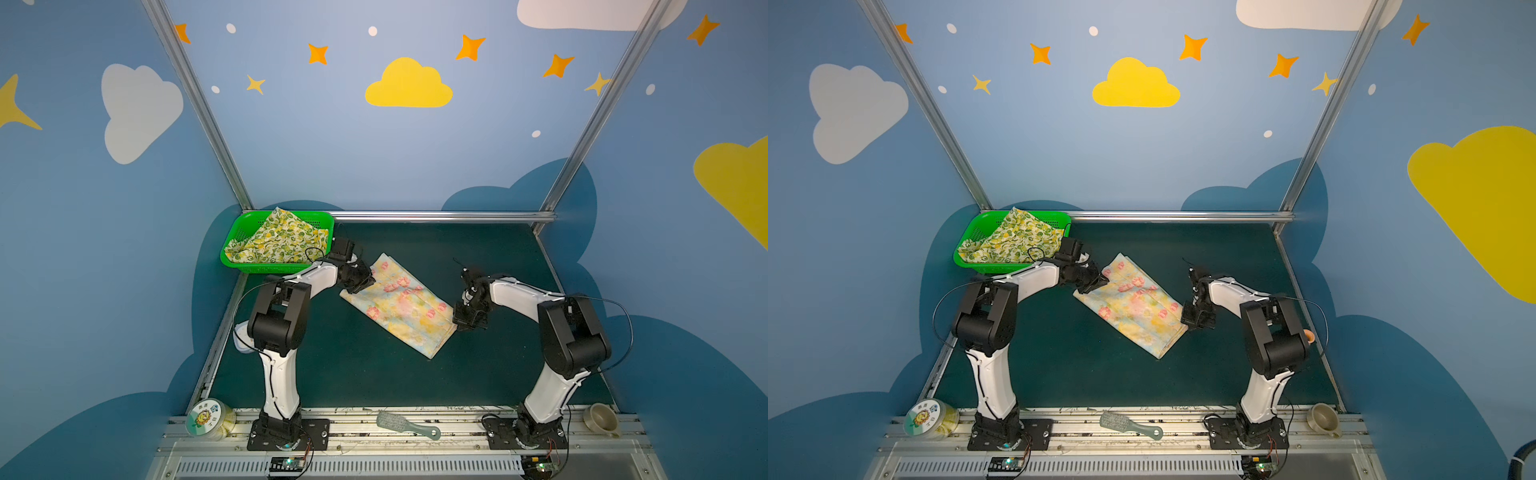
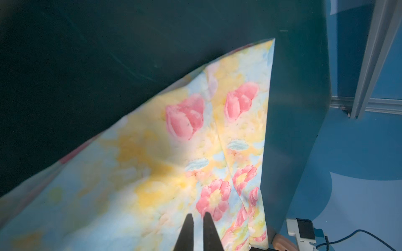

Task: Fold and stack skirts
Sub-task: Rotate the skirt at the center of the table.

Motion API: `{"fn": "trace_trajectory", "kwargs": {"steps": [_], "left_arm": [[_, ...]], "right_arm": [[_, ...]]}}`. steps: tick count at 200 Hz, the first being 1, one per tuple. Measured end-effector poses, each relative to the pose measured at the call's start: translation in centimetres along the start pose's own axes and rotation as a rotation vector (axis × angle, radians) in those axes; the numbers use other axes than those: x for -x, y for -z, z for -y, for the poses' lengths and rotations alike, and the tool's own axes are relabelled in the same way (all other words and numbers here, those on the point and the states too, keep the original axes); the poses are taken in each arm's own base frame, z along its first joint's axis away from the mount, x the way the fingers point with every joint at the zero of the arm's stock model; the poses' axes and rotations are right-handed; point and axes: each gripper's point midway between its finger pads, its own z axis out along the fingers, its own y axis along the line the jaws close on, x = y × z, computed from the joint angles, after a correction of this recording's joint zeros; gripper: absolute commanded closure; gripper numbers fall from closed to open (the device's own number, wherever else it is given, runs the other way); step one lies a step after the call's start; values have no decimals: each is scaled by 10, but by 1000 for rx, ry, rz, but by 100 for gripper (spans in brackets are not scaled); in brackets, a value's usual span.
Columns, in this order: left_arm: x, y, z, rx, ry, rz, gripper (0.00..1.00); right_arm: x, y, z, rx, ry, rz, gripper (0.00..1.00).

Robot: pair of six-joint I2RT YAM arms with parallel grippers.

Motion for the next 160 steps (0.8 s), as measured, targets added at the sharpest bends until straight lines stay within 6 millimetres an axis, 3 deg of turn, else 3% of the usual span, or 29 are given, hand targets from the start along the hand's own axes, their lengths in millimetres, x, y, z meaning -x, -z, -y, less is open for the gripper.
{"fn": "trace_trajectory", "kwargs": {"steps": [39, 95, 124, 160], "left_arm": [[3, 16, -9, 4, 23, 23, 87], [-12, 30, -18, 16, 30, 24, 88], [-3, 35, -30, 38, 55, 48, 88], [13, 43, -48, 93, 67, 98, 89]], "right_arm": [[40, 0, -13, 17, 19, 32, 100], [111, 2, -40, 67, 88, 117, 100], [110, 11, -38, 72, 96, 132, 100], [75, 36, -26, 86, 91, 137, 100]]}}
